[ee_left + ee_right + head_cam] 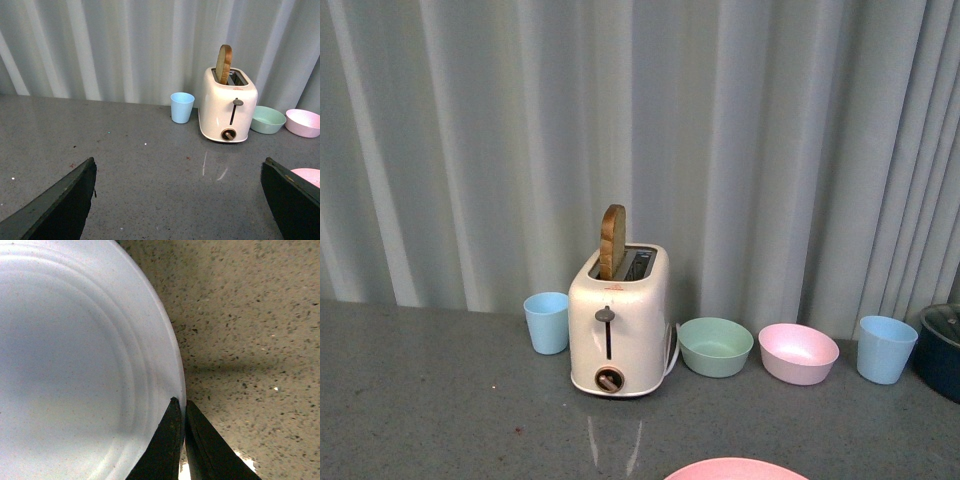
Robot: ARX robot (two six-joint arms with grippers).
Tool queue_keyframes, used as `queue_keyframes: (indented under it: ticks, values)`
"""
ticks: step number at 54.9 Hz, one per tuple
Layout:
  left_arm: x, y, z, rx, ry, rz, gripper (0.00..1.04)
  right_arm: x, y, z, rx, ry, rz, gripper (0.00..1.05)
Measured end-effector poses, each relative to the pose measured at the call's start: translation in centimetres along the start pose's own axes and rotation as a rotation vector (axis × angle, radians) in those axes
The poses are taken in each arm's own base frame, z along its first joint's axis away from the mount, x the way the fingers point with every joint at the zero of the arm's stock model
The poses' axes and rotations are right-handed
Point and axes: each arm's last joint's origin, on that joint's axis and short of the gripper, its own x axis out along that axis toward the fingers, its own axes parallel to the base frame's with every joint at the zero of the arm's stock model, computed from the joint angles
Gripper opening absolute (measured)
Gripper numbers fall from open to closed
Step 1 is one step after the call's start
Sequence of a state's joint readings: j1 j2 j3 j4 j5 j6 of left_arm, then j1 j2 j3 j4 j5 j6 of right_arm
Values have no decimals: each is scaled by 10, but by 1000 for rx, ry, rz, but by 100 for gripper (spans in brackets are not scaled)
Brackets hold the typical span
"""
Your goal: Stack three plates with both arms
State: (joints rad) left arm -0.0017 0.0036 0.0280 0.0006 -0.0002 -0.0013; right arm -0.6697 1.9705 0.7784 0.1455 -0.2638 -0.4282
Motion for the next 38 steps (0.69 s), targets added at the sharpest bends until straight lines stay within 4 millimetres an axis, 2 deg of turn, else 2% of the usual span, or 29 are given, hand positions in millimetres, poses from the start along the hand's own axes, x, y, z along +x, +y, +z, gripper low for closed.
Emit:
queue_keyframes:
  ticks: [11, 23, 30, 38]
  values:
    - [0, 0, 0, 0, 0, 0, 98, -21, -8, 11, -6, -49, -20, 3]
    - [0, 0, 0, 0, 0, 0, 98, -64, -4, 43, -11, -196, -8, 3]
    - [0, 0, 0, 0, 0, 0, 98, -86, 12, 63, -16, -288, 34, 3]
    - [0, 0, 0, 0, 0, 0, 98, -104, 51, 84, -47, -372, 130, 3]
